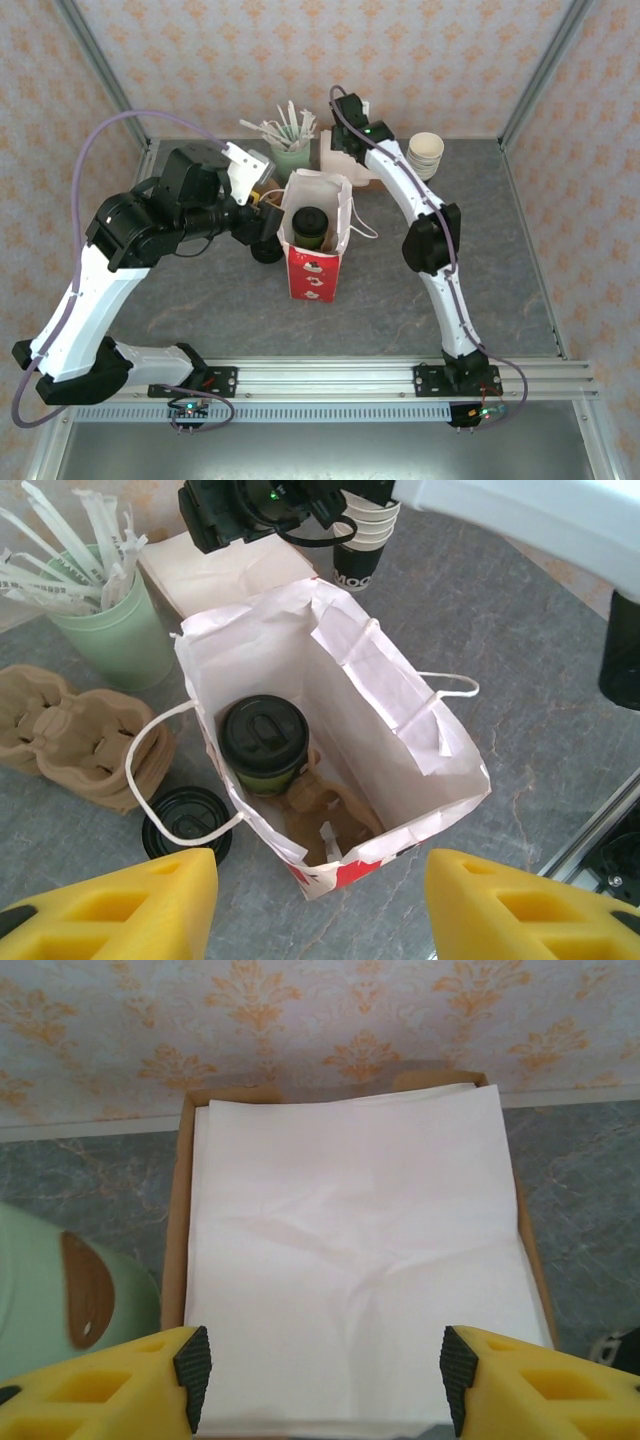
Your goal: Pack the takeout coffee
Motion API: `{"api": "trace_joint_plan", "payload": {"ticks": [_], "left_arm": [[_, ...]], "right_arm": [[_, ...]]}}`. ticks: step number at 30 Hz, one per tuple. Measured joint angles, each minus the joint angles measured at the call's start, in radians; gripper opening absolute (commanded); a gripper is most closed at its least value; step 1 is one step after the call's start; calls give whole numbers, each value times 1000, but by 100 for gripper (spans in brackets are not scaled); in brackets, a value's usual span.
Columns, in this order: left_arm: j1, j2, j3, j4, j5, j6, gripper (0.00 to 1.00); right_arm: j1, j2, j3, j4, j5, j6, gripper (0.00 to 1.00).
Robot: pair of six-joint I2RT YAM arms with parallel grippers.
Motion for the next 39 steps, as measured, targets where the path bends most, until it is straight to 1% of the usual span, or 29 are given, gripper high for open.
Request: {"api": "trace_joint_plan", "payload": {"ticks": [4,11,13,21,27,32,36,39], "left_arm": [[0,-13,-35,7,0,-6,57],[0,-39,-90,16,-1,-26,57],[0,-47,-93,19,-1,-31,57],[0,-56,-112,31,-8,-51,57],[0,-56,-122,41,-8,-62,57],[0,-55,-130,59,-8,-78,56],[0,-59,-148,68,-9,-90,55],[0,-65,-159,74,-11,-100,55]], "right_arm": [[-6,59,13,23,3,-6,70],[-24,158,51,63,14,-10,73],[-32,175,58,80,16,-13,75],[-62,244,96,136,13,-21,77],[-84,287,101,141,-9,-13,77],[-87,308,101,141,-25,-1,76],[-87,315,107,144,-37,9,73],[-87,315,107,144,-40,13,65]]}}
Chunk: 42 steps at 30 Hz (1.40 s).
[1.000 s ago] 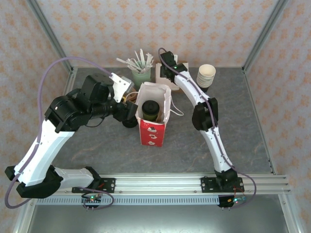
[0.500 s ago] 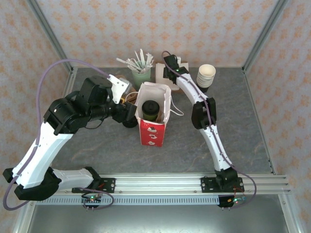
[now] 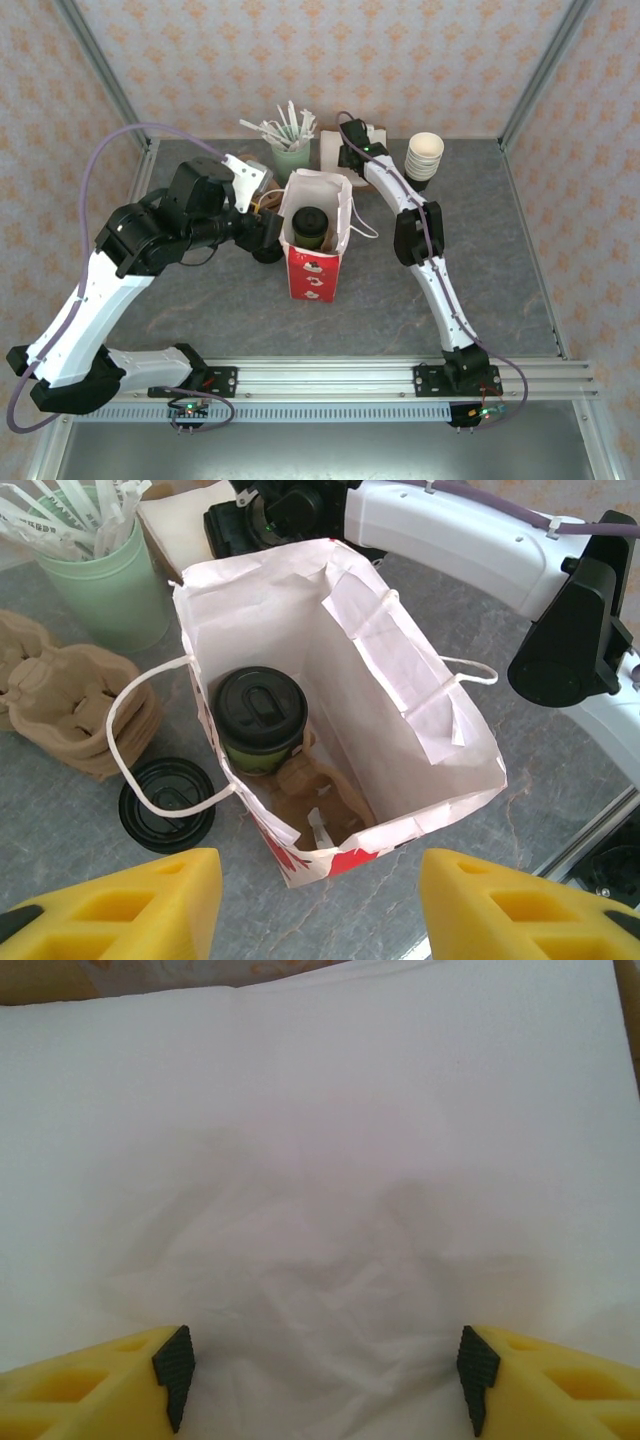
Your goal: Pack the takeout coffee
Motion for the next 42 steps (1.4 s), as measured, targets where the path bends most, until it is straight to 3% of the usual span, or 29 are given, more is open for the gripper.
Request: {"api": "trace_joint_plan", "payload": {"ticks": [8,20,27,42], "left_arm": [[0,-9,-4,3,-13,-3,55],[0,-9,-4,3,-15,-3,55],[0,-11,-4,3,-16,-3,55],[0,-80,-58,41,-56,-3,56]], "right_arm": [[0,0,0,0,-3,8,44],[0,-3,3,3,-29,14,25],[0,-60,3,3,-29,14,21],[0,-347,15,-51,-55,37,5]]}}
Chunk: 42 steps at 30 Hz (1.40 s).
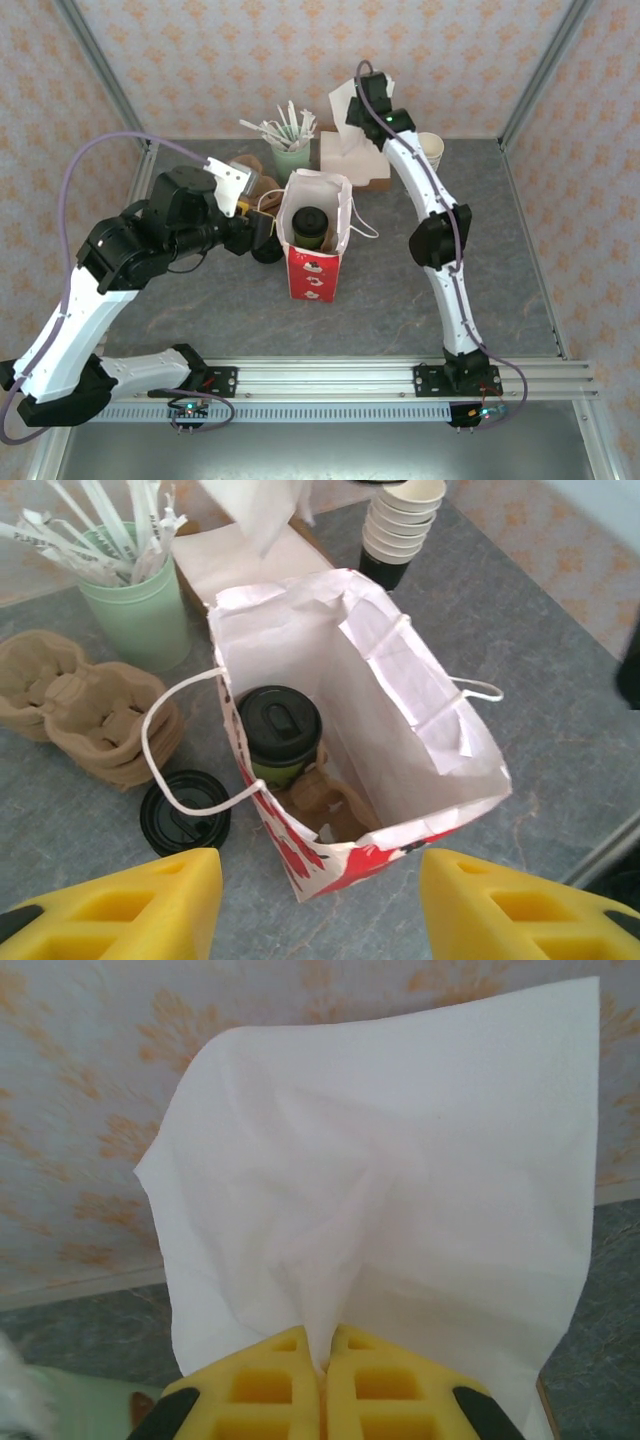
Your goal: Pack the takeout coffee
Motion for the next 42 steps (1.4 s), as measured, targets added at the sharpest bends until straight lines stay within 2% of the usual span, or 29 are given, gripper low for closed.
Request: {"api": "trace_joint_plan", "payload": {"ticks": [9,15,22,25,30,38,42], "left_arm": [[3,50,-89,99,-111,-49,58],[43,31,-171,195,-143,-87,62],[75,41,-276,280,-113,-145,63],[90,37,-321,309,-85,-166,63],[109,13,-359,328,-54,-185,62],[114,-3,-359,357,-25,-192,61],[114,-3,-359,359,-14,-191,61]], "right_arm": [[45,-347,-52,-139,-112,111,0],[124,-693,-383,-95,-290,303,0],[262,-985,-900,146,-386,581,0],[309,-1049,-1082,252,-401,693,0],[353,-1065,-1243,389,-413,821,0],[371,-1054,-1308,480,-413,883,0],[378,-993,-1268,401,-407,837,0]]}}
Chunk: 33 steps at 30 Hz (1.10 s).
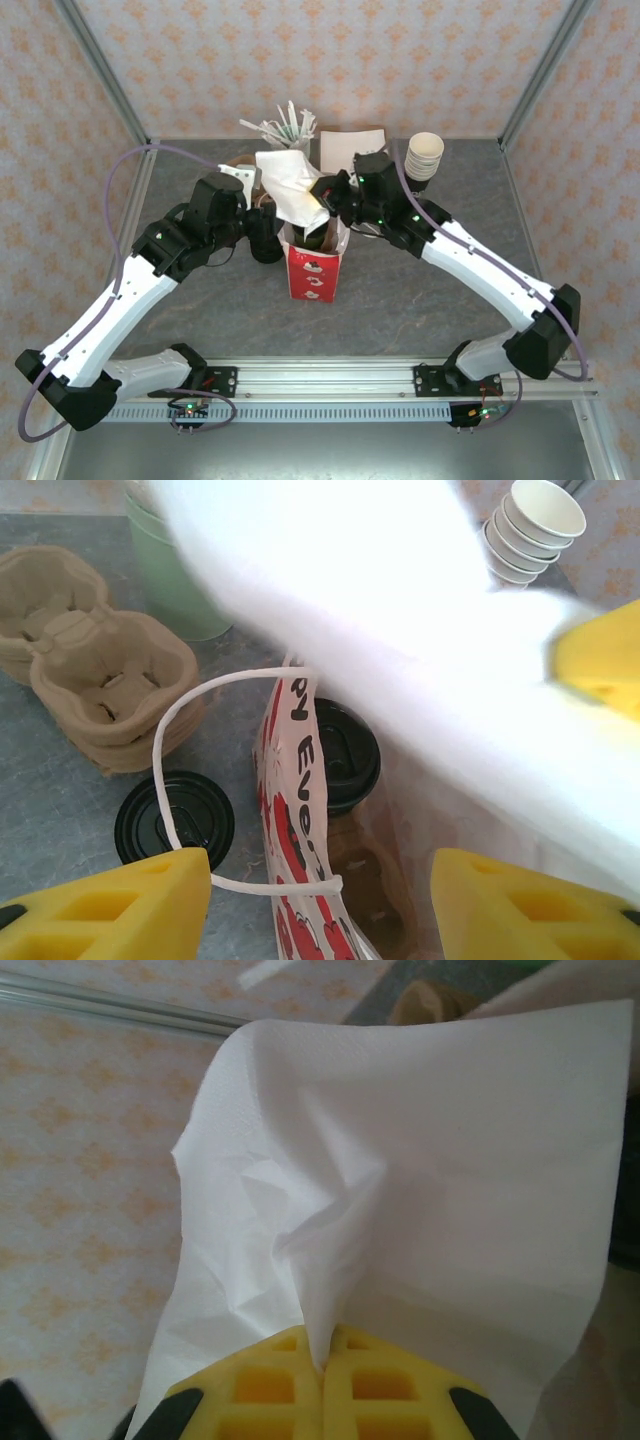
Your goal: Pack the takeout coffee
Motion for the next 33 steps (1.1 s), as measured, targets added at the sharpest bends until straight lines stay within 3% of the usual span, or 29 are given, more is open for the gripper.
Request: {"api": "trace_joint_plan", "payload": {"ticks": [10,22,33], "left_arm": [[0,-2,0,0,-1,0,60],[6,-19,0,-1,-2,4,61],[6,-25,2,-1,-5,8,61]], "right_arm": [[19,68,84,-245,101,-119,0],[67,254,273,-481,210,-225,0],[93,355,336,-619,328,-278,3]]}}
